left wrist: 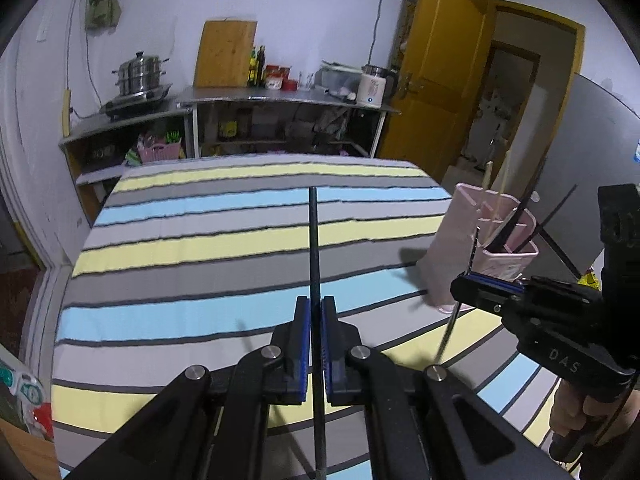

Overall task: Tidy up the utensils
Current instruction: 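Lift and carry both held black chopsticks over the pink holder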

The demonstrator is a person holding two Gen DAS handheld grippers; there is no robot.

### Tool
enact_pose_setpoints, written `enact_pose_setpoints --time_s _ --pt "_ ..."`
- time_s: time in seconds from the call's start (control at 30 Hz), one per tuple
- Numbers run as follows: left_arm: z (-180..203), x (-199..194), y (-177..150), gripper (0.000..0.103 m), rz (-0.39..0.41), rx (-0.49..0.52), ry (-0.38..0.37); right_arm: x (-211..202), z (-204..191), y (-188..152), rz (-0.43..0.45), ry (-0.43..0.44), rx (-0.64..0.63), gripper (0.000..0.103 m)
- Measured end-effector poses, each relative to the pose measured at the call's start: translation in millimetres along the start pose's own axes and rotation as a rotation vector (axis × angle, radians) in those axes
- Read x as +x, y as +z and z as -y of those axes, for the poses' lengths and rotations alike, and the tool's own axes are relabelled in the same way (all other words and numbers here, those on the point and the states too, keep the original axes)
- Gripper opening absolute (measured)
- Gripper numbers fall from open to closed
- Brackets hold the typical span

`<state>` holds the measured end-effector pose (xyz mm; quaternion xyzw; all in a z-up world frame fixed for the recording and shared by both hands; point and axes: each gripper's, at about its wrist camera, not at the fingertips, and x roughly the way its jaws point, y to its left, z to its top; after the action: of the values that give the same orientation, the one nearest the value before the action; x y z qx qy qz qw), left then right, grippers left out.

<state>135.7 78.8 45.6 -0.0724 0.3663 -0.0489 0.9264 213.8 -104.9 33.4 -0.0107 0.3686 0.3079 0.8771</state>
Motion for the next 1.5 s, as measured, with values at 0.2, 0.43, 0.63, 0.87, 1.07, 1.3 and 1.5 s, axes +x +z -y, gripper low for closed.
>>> enact_pose_setpoints --time_s 0.2,0.43,0.63,0.87,1.07,1.3,1.5 --pt "14.2 -18.5 9.0 0.005 0.032 0.024 -0.011 -20.8 1.6 2.2 0.036 -0.003 0.006 0.005" --pt "30.3 -34.6 15.3 0.004 0.052 0.031 -0.050 -42.2 8.9 2.6 0.073 -0.007 0.022 0.005" --pt "44.9 -41.4 21.1 0.004 0.053 0.036 -0.098 -60.7 20.1 1.5 0.102 -0.016 0.043 0.005" --pt "71.9 -34.7 28.5 0.004 0.027 0.064 -0.166 -82.4 37.4 -2.4 0.125 -0.044 0.075 0.005" --pt "102.3 -33.9 40.9 0.003 0.023 0.096 -0.234 -106.5 57.8 -0.7 0.159 -0.089 0.108 0.005" --pt "141.2 -39.3 69.3 0.002 0.050 0.145 -0.321 -132.9 78.0 11.1 0.213 -0.136 0.130 0.005" --pt "166.2 -42.7 102.0 0.000 0.089 0.177 -0.365 -150.4 92.3 25.0 0.259 -0.158 0.141 0.005"
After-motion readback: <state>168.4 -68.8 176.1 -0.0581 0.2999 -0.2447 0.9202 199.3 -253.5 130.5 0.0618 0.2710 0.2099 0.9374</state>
